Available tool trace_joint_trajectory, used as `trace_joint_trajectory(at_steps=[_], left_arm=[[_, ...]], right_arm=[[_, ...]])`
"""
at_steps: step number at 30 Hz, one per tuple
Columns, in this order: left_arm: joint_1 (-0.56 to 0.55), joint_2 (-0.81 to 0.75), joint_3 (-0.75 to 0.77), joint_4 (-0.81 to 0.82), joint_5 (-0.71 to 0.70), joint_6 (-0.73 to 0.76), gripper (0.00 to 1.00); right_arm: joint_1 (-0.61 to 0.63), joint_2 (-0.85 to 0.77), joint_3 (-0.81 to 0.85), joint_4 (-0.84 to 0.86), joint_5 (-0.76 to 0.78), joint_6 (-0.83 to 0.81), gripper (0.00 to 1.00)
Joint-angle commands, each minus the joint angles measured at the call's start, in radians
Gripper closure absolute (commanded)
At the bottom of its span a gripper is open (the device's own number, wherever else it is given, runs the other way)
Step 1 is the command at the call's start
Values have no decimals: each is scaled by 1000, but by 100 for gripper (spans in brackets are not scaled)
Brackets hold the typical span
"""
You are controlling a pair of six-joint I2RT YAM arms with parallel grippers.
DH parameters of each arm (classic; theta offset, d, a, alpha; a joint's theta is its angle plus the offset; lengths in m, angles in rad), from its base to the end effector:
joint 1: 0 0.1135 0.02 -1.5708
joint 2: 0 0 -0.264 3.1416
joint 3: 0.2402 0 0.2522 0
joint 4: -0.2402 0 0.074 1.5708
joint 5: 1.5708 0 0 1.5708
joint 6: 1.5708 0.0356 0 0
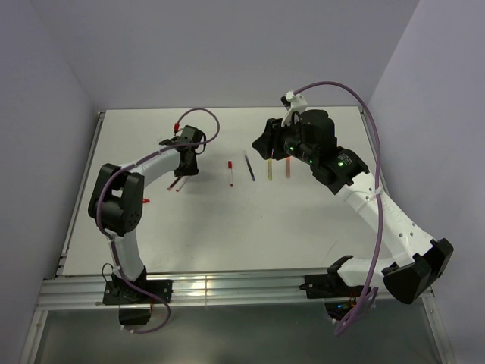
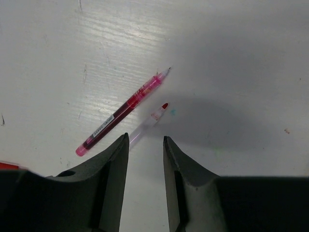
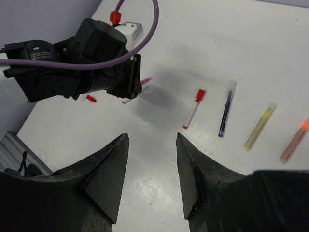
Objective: Insert the pens into the pen caps
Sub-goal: Pick up the pen from the center of the board.
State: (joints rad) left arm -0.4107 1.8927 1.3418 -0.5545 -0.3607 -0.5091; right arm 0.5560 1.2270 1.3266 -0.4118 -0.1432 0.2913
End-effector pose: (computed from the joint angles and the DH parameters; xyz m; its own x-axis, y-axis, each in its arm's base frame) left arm 0.3642 -0.1449 0.1909 -0.8267 -0.1374 -0.5456 -0.1999 0.9782 0.0567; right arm 0.2290 0.1483 0.4126 -0.4331 0.0656 -0.8990 -0.5359 0.7832 0.3153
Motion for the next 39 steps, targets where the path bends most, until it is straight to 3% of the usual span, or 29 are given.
trace_joint_trajectory(at_steps=[1, 39], left_arm=[[6, 19, 43, -7, 26, 21, 61], [33, 82, 60, -9, 109, 29, 63]], right_arm=[[-8, -27, 3, 31, 4, 2, 48], [-8, -21, 0, 34, 4, 0, 49]])
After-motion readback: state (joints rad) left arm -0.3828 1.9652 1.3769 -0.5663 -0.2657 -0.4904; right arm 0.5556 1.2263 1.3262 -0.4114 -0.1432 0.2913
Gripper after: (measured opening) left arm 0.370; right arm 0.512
